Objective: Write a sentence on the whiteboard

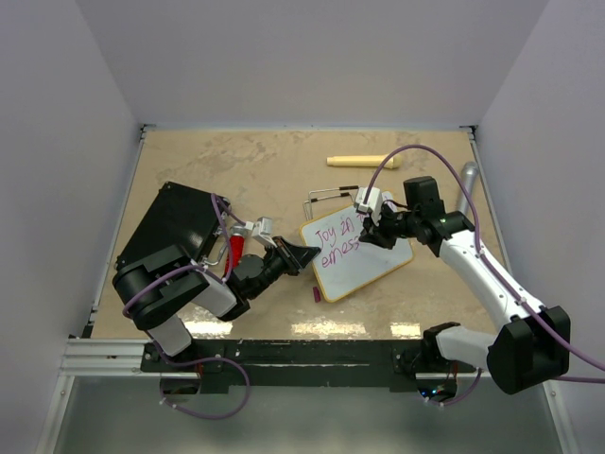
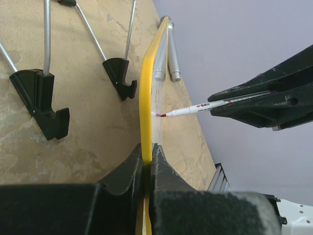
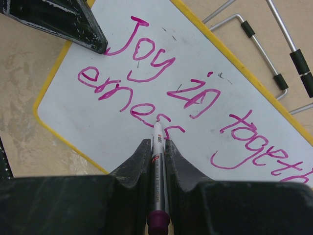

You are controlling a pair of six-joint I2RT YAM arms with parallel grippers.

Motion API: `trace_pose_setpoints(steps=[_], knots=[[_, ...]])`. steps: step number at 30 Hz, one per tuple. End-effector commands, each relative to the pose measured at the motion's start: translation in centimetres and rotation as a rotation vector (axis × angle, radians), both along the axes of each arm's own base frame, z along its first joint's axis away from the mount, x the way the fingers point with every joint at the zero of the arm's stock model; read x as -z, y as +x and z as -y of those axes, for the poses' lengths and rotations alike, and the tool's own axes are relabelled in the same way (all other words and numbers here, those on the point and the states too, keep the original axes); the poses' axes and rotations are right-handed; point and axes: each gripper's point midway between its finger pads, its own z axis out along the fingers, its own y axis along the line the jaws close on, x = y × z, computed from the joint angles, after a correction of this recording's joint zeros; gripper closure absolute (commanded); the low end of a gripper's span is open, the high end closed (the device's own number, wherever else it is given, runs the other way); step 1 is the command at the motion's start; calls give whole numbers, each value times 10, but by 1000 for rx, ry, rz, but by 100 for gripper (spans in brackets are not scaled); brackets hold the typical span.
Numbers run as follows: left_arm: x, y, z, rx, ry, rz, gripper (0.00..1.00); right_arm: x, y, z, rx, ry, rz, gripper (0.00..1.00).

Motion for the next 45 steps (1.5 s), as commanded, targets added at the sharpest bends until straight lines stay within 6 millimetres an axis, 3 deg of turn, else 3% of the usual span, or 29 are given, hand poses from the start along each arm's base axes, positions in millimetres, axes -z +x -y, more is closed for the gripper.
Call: trace_pose_setpoints(steps=[1, 32, 45], knots=[[-10, -3, 0, 19, 14, 79, 100, -10, 9, -4, 6, 16, 36, 100], [-11, -3, -1, 16, 16, 81, 100, 1, 4, 4, 29, -18, 15, 100], [-9, -3, -1, 15, 26, 77, 100, -37, -14, -4, -69, 56, 83, 100]])
